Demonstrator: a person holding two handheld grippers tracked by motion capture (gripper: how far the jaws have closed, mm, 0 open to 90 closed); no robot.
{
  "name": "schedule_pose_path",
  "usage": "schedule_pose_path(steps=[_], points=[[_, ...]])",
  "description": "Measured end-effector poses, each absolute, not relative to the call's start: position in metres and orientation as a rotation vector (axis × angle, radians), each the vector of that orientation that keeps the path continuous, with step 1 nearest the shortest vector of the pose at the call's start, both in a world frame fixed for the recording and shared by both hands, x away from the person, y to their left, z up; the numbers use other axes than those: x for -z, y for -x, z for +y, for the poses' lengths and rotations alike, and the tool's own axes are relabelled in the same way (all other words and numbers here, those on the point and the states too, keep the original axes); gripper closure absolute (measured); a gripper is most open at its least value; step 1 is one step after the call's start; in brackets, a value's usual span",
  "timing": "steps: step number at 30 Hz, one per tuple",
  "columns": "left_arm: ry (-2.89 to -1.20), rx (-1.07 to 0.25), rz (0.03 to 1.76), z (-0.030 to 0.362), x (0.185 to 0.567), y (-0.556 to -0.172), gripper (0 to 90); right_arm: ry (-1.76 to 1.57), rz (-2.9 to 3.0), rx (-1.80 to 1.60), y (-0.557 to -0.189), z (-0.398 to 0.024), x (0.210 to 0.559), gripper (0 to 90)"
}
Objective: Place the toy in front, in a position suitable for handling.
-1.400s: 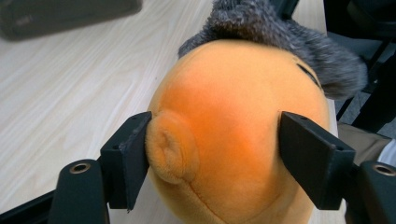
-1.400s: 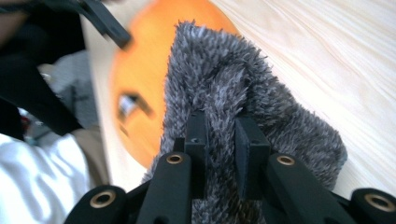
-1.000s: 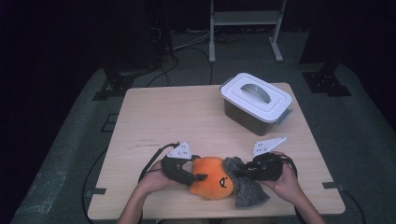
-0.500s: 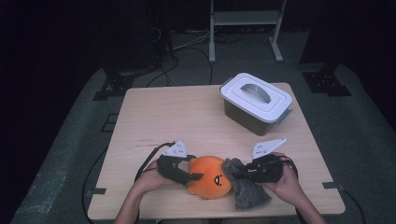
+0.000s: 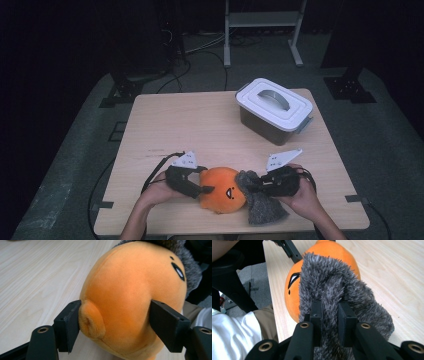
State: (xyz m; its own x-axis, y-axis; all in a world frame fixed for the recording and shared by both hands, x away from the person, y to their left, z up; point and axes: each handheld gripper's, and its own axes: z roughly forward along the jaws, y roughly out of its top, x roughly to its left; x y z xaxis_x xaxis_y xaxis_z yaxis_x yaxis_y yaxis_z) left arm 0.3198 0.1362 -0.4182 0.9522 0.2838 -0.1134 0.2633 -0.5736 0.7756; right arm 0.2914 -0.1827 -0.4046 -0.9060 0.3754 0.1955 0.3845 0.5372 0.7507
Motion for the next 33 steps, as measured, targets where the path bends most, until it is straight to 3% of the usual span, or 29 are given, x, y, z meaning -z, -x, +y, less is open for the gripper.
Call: schedule_pose_path(steps=[2,6,11,15,17,22,23,24,28,31,33], points=[[-2.190,0.013,0.398,0.135,0.420,-0.321,18.9,0.685,-2.742,1.335,-0.292,-0.184,0.408,75.5],[-2.174,0.071,0.433,0.128,0.427,-0.326,15.7,0.701,-2.721,1.341,-0.296,-0.187,0.410,75.6],[-2.114,-0.037,0.442,0.122,0.421,-0.322,38.1,0.761,-2.660,1.353,-0.305,-0.195,0.414,76.7],[-2.044,-0.202,0.412,0.115,0.415,-0.317,43.1,0.829,-2.641,1.404,-0.312,-0.206,0.410,77.1],[-2.084,-0.217,0.354,0.108,0.416,-0.314,39.4,0.847,-2.622,1.447,-0.316,-0.213,0.404,77.2],[-2.070,-0.114,0.246,0.110,0.413,-0.307,35.4,0.843,-2.608,1.471,-0.316,-0.211,0.404,77.2],[-2.078,-0.087,0.254,0.112,0.411,-0.308,28.1,0.803,-2.623,1.449,-0.315,-0.204,0.407,77.2],[-2.083,-0.078,0.262,0.112,0.410,-0.308,28.1,0.803,-2.623,1.449,-0.315,-0.204,0.407,77.2],[-2.094,-0.104,0.327,0.111,0.410,-0.312,13.5,0.736,-2.629,1.416,-0.312,-0.197,0.409,77.0],[-2.122,-0.102,0.347,0.104,0.416,-0.313,13.0,0.686,-2.648,1.385,-0.309,-0.195,0.410,77.0],[-2.126,-0.098,0.340,0.103,0.416,-0.312,23.5,0.702,-2.654,1.379,-0.310,-0.197,0.411,77.1]])
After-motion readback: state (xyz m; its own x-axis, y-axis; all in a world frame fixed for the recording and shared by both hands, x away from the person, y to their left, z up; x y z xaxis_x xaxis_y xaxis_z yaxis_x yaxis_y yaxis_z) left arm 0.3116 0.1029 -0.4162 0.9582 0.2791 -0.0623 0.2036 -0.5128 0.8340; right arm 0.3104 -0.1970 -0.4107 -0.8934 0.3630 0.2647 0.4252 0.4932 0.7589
